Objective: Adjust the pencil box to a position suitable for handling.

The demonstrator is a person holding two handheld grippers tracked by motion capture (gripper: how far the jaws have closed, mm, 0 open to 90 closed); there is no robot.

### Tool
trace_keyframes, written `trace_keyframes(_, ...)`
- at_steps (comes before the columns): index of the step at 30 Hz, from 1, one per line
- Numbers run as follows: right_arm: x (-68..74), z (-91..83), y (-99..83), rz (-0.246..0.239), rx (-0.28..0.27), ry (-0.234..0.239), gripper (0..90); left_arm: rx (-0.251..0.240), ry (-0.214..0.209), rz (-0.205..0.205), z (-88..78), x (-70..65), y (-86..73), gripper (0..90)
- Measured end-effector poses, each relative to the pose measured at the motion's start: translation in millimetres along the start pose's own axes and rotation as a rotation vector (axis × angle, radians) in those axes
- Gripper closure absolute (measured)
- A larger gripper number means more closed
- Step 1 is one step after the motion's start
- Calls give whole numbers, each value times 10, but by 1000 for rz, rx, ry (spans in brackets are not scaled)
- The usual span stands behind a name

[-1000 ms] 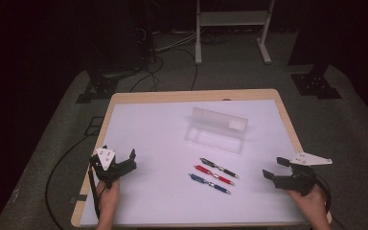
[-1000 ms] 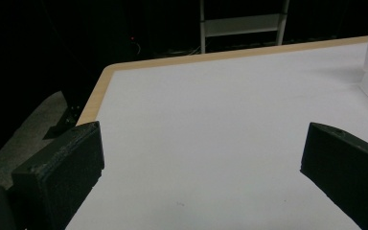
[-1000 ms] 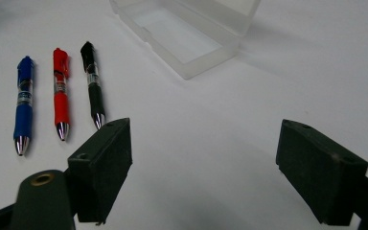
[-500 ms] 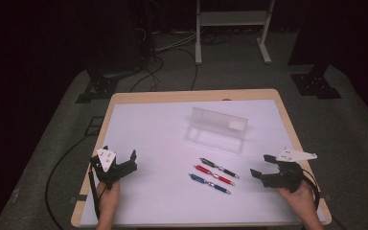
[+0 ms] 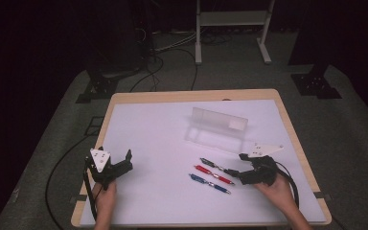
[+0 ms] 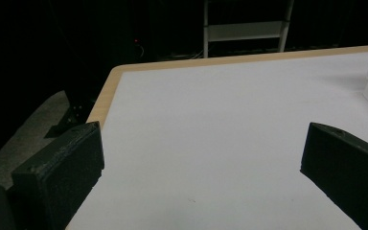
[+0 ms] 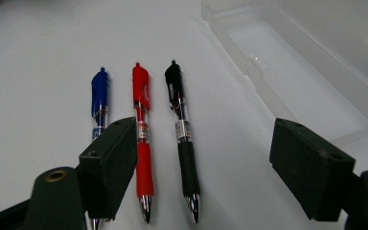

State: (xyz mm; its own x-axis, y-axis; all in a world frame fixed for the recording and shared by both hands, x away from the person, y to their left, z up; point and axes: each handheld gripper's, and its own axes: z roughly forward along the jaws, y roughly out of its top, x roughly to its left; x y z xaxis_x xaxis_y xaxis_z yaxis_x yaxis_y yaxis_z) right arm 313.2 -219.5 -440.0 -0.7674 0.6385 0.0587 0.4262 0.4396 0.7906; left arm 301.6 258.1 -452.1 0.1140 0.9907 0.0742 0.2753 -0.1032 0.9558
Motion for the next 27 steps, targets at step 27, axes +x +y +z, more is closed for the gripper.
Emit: trace_keyframes(27,47,405,203,-62,83,59,458,-1,-2,1,-4,8,-2,3)
